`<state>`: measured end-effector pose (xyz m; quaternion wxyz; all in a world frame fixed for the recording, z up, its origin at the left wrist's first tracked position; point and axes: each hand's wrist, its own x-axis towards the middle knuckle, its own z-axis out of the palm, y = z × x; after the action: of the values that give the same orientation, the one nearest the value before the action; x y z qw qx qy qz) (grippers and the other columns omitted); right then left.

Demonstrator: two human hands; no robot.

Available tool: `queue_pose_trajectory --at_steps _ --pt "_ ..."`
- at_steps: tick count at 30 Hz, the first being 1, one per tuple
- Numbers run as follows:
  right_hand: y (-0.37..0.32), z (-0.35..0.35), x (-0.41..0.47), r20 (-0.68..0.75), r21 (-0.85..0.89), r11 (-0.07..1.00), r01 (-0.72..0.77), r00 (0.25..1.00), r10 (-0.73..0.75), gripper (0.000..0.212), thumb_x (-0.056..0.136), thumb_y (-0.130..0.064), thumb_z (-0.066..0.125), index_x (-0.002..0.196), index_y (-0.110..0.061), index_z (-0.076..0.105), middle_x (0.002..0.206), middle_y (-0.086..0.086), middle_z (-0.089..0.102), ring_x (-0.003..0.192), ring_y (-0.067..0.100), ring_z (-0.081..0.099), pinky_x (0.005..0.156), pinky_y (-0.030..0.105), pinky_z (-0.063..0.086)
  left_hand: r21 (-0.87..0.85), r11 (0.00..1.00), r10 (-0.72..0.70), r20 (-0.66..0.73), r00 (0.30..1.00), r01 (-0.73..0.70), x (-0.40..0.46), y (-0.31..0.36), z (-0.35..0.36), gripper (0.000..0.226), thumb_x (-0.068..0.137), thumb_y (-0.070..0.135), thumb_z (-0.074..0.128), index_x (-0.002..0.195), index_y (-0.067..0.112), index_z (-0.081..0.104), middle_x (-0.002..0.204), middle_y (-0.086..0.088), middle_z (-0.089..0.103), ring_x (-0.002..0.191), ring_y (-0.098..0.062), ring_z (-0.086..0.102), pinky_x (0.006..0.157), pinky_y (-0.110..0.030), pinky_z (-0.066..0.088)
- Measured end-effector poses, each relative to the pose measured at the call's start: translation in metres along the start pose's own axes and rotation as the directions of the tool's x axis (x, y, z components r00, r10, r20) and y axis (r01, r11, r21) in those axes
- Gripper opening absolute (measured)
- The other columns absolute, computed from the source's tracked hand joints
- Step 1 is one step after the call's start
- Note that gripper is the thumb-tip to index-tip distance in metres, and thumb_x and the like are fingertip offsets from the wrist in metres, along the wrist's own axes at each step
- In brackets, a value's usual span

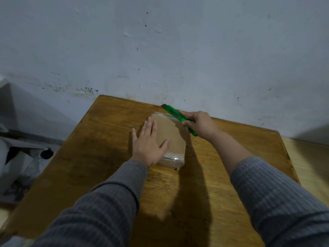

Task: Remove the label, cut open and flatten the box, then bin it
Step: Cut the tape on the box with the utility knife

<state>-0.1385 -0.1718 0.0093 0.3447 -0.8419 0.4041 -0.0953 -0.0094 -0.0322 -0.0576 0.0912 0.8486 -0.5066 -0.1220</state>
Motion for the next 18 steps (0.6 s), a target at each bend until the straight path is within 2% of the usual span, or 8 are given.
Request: queue_pose_trajectory --at_steps 2,3,6,9,11,14,18 --pt "0.002 0.001 0.004 0.001 -0.060 0.998 0.019 1.000 -0.019 0.043 0.093 -0.016 0.057 0.134 -0.028 0.053 0.101 0.002 0.066 0.083 0.012 0.056 0.075 0.026 0.048 -0.004 1.000 0.005 -0.001 1.000 -0.005 0.000 0.000 0.001 0.087 0.092 0.069 0.022 0.154 0.016 -0.006 0.161 -0.001 -0.018 0.149 -0.017 -0.009 0.118 -0.054 -0.006" --pt "0.002 0.001 0.006 0.007 -0.096 0.995 0.036 0.999 -0.036 0.041 0.094 -0.016 0.056 0.134 -0.027 0.054 0.099 0.004 0.066 0.078 0.013 0.055 0.071 0.025 0.045 -0.007 1.000 0.007 -0.006 1.000 -0.007 0.000 0.000 0.001 0.087 0.091 0.069 0.022 0.155 0.016 -0.006 0.161 -0.001 -0.017 0.149 -0.017 -0.008 0.118 -0.054 -0.006" --pt "0.002 0.000 0.012 0.008 -0.206 0.972 0.111 0.994 -0.111 0.038 0.096 -0.017 0.052 0.133 -0.027 0.055 0.110 0.010 0.069 0.063 0.008 0.045 0.059 0.020 0.035 -0.006 1.000 0.009 -0.035 0.999 -0.009 0.001 0.000 0.003 0.088 0.090 0.070 0.021 0.155 0.015 -0.003 0.162 -0.001 -0.014 0.149 -0.016 -0.007 0.118 -0.054 -0.005" --pt "0.000 0.000 0.016 -0.011 -0.304 0.944 0.128 0.990 -0.138 0.037 0.097 -0.019 0.049 0.133 -0.027 0.055 0.104 0.012 0.070 0.054 0.006 0.039 0.055 0.024 0.032 -0.002 1.000 0.005 -0.047 0.999 -0.005 0.001 0.001 0.003 0.088 0.091 0.069 0.022 0.155 0.015 -0.003 0.162 -0.002 -0.013 0.149 -0.017 -0.006 0.118 -0.053 -0.005" --pt "-0.001 0.003 0.019 0.002 -0.366 0.920 0.137 0.989 -0.146 0.037 0.098 -0.021 0.047 0.134 -0.029 0.054 0.106 0.013 0.069 0.062 0.013 0.049 0.063 0.027 0.038 0.000 1.000 0.004 -0.051 0.999 -0.004 0.000 0.001 0.004 0.088 0.090 0.070 0.022 0.155 0.015 -0.003 0.162 -0.002 -0.013 0.149 -0.017 -0.006 0.119 -0.053 -0.005" --pt "-0.004 0.004 0.025 0.027 -0.461 0.873 0.158 0.986 -0.164 0.038 0.099 -0.025 0.044 0.136 -0.032 0.050 0.111 0.011 0.068 0.089 0.026 0.063 0.075 0.036 0.051 -0.006 1.000 0.003 -0.056 0.998 -0.003 -0.001 0.001 0.004 0.091 0.089 0.072 0.023 0.155 0.016 -0.003 0.162 -0.001 -0.014 0.149 -0.016 -0.007 0.119 -0.052 -0.005" --pt "-0.009 0.003 0.027 0.069 -0.549 0.804 0.227 0.971 -0.228 0.039 0.100 -0.026 0.042 0.137 -0.034 0.048 0.106 0.009 0.067 0.094 0.028 0.062 0.069 0.035 0.049 0.004 1.000 -0.003 -0.072 0.997 0.003 -0.002 0.003 0.003 0.092 0.088 0.072 0.024 0.155 0.015 -0.001 0.163 -0.001 -0.012 0.149 -0.015 -0.006 0.119 -0.051 -0.004"
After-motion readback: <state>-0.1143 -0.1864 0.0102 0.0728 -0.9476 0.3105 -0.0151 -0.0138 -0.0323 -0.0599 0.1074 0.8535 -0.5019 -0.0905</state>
